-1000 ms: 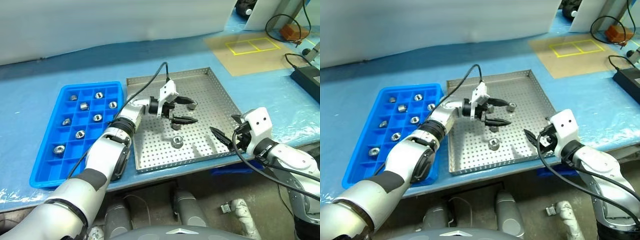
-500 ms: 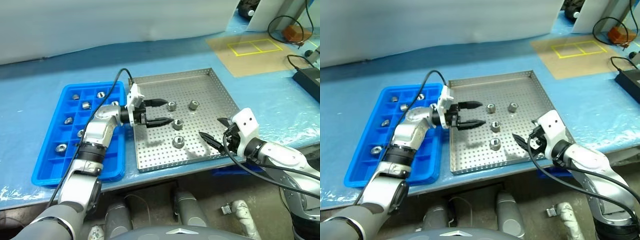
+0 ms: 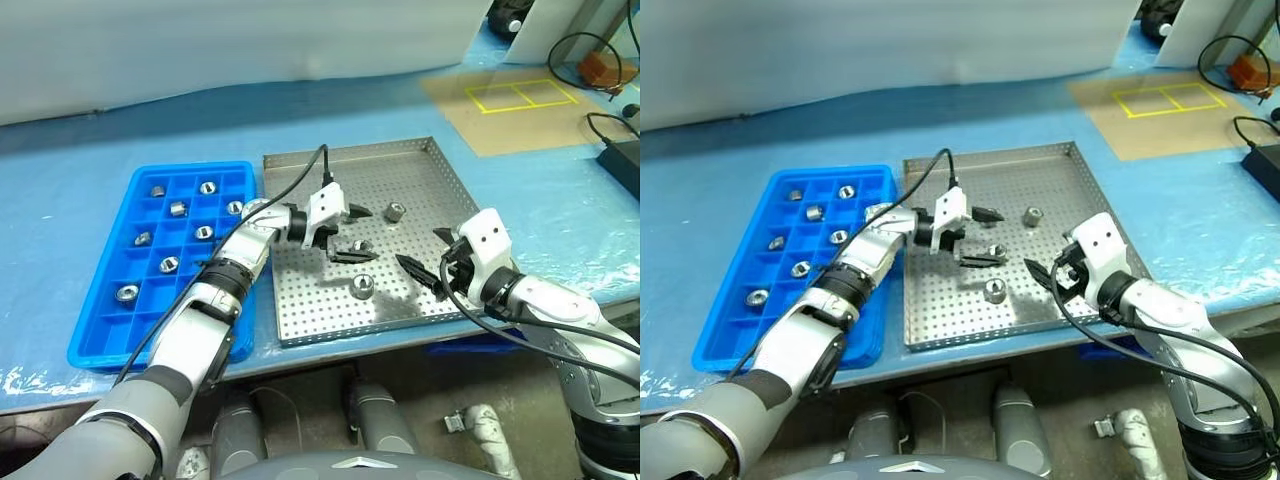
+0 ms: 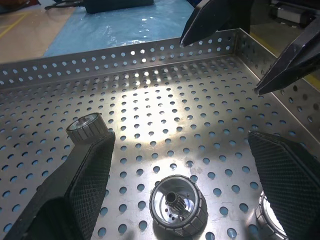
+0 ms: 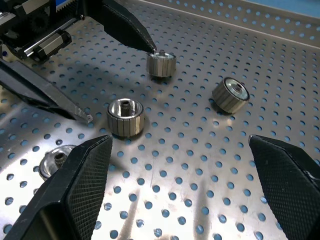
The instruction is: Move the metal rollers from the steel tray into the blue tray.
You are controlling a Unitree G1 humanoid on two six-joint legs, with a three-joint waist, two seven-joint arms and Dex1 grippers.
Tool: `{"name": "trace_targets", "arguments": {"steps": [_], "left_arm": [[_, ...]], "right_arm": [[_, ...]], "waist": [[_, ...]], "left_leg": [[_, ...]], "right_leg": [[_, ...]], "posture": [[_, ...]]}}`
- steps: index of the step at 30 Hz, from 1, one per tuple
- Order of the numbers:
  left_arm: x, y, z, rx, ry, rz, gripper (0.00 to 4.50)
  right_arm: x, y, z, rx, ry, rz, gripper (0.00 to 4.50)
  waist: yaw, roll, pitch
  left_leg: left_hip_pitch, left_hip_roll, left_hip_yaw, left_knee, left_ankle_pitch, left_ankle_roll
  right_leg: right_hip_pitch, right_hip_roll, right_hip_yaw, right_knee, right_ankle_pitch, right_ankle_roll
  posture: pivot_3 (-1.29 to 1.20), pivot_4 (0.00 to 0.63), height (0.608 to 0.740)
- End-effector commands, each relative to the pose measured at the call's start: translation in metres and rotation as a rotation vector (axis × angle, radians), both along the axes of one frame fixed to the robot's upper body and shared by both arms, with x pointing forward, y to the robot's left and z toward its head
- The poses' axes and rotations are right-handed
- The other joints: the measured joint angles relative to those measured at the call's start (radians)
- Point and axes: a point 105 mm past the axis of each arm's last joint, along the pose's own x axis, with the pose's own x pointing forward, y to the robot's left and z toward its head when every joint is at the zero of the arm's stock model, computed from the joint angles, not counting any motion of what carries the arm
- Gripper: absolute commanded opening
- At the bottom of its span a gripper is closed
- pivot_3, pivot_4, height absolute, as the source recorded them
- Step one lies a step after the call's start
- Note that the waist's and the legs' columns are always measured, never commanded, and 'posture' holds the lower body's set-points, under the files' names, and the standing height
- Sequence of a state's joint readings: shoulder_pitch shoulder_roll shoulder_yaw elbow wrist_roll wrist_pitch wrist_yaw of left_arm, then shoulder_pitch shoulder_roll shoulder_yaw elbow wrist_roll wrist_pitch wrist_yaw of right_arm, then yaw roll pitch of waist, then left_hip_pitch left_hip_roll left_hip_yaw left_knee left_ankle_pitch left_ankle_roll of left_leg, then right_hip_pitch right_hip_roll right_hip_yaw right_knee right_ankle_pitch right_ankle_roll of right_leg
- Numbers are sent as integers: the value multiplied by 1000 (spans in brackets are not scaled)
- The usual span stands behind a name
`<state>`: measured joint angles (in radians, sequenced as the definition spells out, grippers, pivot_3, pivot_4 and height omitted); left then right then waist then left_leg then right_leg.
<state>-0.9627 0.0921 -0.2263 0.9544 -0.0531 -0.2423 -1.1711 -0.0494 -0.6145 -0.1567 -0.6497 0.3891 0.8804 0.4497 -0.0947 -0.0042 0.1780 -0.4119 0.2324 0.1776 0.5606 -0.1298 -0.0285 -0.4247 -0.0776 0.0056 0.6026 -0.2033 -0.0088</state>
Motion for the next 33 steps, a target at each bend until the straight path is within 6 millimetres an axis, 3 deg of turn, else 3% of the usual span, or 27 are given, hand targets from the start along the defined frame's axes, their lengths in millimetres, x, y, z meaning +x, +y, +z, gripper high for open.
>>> {"name": "trace_targets", "arguments": {"steps": [1,8,12,33], "left_arm": [[7,-4,-1,24,-12,28,4466],[12,5,-18,112,19,59,4466],[11,8,-27,172,-13,50,4466],[13,-1,-32,129,23,109,4466]], "right_arm": [[-3,-4,20,-12,-99,-28,4500],[-4,-5,18,-16,-103,-49,4500],[-3,-5,17,-23,-107,-55,4500],[-5,-5,15,-39,-112,-65,4500]], "waist": [[-1,0,0],[-6,0,0],[-7,0,0],[-33,0,0]], "left_leg": [[0,0,0,0,0,0],[1,-1,0,2,0,0],[0,-4,0,2,-1,1],[-2,-11,0,4,-4,7]], "right_leg": [[0,0,0,0,0,0],[0,0,0,0,-4,6],[0,-3,-1,0,0,1],[0,-12,-2,-1,-2,3]], "posture": [[-681,150,740],[-696,150,740],[-696,150,740],[-720,150,740]]}}
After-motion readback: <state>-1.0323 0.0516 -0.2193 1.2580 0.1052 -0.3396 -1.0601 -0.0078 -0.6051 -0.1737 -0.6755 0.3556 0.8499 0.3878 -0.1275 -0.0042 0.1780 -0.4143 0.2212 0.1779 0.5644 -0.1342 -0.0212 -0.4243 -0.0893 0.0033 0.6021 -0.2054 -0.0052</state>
